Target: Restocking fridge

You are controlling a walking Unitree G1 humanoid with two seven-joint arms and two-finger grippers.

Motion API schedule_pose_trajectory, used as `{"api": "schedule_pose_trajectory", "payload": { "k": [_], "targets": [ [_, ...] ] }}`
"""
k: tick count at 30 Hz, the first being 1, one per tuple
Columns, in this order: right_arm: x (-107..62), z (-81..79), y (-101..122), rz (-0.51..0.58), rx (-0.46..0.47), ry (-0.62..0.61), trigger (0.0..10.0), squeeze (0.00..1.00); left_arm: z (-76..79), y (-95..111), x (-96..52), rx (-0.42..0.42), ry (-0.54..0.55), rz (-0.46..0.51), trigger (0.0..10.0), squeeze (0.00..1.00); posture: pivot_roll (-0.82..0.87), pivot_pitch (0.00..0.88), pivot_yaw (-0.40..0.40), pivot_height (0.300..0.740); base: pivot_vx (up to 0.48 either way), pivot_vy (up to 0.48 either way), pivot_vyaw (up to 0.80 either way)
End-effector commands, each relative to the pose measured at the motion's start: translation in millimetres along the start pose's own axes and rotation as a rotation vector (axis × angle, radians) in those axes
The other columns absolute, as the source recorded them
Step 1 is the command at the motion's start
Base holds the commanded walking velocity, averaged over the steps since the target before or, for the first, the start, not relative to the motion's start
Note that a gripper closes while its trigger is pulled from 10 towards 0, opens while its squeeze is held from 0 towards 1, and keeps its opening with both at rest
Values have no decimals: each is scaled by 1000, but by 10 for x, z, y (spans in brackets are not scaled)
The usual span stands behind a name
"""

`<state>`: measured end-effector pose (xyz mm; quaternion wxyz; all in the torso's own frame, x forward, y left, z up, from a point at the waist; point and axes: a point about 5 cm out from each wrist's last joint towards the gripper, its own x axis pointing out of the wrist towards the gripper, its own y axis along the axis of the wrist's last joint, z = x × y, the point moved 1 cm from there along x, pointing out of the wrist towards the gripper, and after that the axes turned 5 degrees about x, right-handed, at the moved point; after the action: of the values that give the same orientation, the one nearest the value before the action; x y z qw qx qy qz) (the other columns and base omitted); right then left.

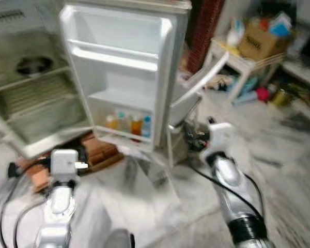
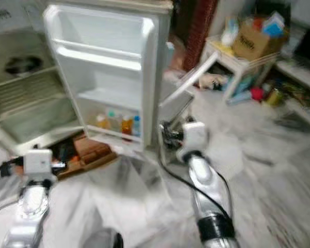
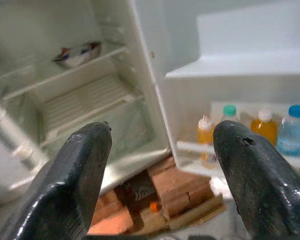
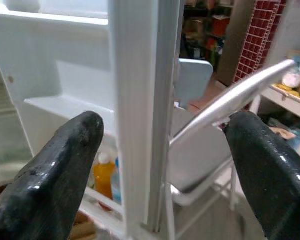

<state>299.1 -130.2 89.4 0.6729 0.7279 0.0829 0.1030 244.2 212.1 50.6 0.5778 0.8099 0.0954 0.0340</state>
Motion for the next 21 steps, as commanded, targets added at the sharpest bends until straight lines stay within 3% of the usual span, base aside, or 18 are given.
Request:
{"api": "schedule_pose_trajectory", "payload": {
  "k": [1,10,15,21],
  "targets": [
    [-19,84,30,12,-30,-2,10000,0,68,41,10,-7,-15,10,10000,0,66,56,-8,740,480,0,413],
    [28,85,65,28,-31,-5,10000,0,109,43,13,32,-36,12,10000,0,68,56,-7,740,450,-65,744],
    [44,91,64,30,-30,-8,10000,0,132,43,18,41,-44,11,10000,0,68,55,-8,740,292,-374,0],
    [78,67,75,37,-27,3,10000,0,192,29,20,76,-79,1,10000,0,71,53,-8,740,0,-439,0]
  ]
}}
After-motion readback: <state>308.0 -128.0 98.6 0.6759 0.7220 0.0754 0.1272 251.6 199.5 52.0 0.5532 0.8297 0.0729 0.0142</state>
